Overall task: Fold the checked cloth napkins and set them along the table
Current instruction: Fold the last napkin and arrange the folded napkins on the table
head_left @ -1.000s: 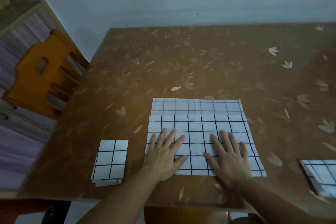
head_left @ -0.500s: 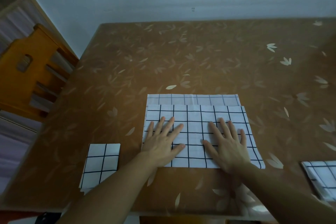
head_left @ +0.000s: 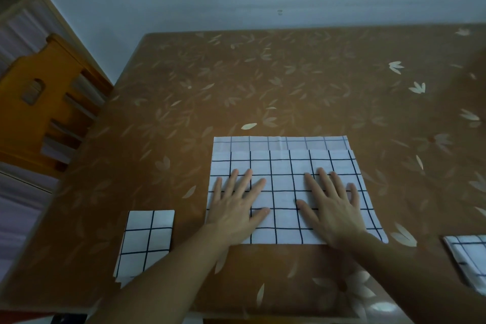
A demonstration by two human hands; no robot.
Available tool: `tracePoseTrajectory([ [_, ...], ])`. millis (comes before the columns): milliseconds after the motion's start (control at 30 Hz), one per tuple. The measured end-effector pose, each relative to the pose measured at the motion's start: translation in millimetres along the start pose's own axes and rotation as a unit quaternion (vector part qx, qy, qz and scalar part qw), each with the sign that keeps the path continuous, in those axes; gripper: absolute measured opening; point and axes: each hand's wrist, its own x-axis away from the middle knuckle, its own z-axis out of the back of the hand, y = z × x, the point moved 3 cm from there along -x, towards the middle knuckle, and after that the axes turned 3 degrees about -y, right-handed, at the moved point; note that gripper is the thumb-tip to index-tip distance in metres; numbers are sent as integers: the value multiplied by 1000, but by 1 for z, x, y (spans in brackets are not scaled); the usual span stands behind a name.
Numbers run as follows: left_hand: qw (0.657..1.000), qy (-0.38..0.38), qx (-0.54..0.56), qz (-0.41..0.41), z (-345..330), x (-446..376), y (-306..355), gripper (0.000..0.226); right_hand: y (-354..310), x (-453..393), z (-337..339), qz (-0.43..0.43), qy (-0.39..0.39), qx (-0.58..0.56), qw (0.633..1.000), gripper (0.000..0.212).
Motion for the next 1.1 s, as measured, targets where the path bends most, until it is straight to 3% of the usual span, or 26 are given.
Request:
tracePoseTrajectory([
  [533, 1000, 0, -5, -21, 16, -46, -19, 67, -2, -42, 8, -29, 26, 7, 999, 67],
  [700, 999, 47, 5, -12, 17, -44, -20, 62, -2, -43, 5, -31, 31, 4, 999, 67],
  [833, 991, 109, 77, 0, 19, -19, 2, 59, -1, -43, 3, -31, 38, 9, 999, 68],
  [1100, 999, 47, 18, 7, -5, -6, 29, 64, -21, -26, 6, -34, 59, -19, 997, 79],
])
